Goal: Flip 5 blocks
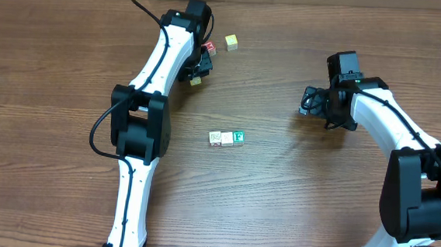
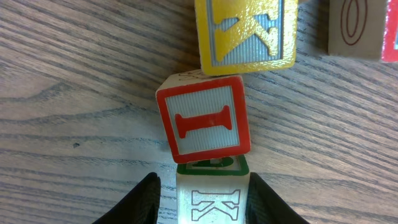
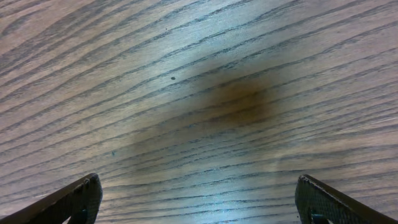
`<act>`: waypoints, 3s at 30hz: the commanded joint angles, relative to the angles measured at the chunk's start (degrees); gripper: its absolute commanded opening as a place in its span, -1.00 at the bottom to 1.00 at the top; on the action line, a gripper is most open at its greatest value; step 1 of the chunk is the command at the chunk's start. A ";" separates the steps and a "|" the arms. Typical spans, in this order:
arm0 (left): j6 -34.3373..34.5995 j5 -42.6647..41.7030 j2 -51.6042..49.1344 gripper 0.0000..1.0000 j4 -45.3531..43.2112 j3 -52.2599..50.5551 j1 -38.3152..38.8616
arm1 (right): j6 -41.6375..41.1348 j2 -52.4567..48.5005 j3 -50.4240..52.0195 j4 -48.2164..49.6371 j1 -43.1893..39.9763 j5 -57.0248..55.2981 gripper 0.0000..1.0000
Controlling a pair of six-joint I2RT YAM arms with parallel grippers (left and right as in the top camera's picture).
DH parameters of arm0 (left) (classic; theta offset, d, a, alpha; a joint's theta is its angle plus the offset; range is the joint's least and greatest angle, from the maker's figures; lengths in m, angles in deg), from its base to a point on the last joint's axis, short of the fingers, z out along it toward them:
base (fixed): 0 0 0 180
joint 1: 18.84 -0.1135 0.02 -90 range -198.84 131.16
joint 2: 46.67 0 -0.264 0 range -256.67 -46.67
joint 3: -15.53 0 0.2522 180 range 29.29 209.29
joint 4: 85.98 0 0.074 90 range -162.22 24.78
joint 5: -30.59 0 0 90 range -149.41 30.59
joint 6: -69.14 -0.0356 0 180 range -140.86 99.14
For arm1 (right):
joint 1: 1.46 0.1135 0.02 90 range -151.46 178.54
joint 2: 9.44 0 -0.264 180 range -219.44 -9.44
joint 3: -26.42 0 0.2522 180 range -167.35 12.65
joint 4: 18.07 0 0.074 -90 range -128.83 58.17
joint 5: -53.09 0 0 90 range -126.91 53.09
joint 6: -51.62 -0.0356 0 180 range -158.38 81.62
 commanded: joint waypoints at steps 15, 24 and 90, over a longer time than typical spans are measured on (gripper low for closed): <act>-1.88 0.31 0.15 -0.42 -1.84 -1.81 0.24 | 0.20 1.75 -0.76 0.28 -0.13 -0.57 1.00; -4.76 0.31 2.16 -0.79 2.12 2.95 0.22 | 0.20 1.75 -0.76 0.28 -0.13 -0.57 1.00; -0.61 3.96 30.38 -0.91 9.88 -30.05 8.37 | 0.20 1.75 -0.79 0.28 -0.13 -0.57 1.00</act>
